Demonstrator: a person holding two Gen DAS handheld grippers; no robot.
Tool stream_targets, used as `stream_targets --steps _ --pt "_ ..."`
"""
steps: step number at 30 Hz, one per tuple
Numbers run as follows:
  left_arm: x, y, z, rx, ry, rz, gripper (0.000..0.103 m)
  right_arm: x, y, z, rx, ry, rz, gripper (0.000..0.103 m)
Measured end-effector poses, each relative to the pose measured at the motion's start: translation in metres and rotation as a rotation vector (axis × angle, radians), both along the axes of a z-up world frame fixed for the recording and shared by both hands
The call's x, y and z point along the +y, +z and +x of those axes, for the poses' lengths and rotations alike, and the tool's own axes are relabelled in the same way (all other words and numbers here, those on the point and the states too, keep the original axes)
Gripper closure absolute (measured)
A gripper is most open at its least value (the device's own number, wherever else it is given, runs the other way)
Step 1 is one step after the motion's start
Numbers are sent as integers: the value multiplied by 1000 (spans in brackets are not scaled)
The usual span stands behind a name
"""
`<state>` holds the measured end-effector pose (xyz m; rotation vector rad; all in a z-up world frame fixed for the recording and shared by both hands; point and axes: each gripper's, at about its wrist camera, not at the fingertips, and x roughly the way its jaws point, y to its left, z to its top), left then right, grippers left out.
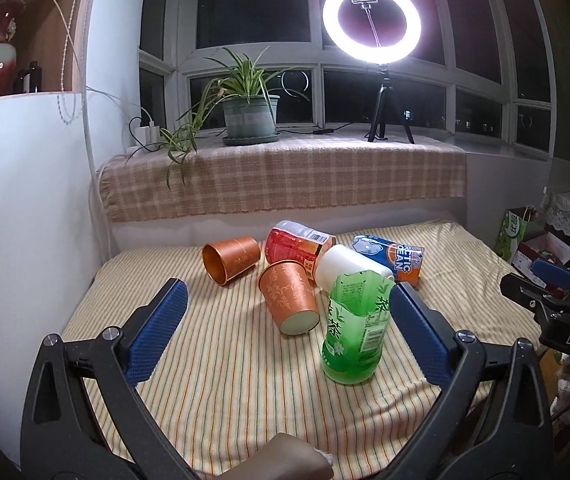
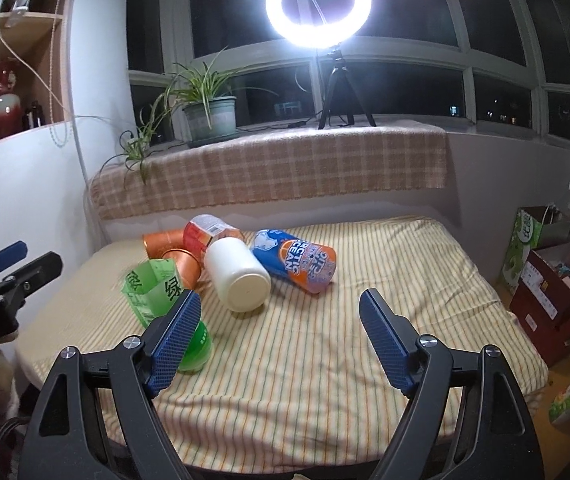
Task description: Flip cup upright
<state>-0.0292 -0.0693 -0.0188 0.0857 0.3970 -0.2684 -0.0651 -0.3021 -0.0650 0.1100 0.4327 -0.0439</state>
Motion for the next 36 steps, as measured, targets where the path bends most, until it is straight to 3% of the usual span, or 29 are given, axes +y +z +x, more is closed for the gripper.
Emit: stream_targets --steps 36 --pt "11 5 8 -5 28 -20 1 -1 0 5 -2 -27 0 21"
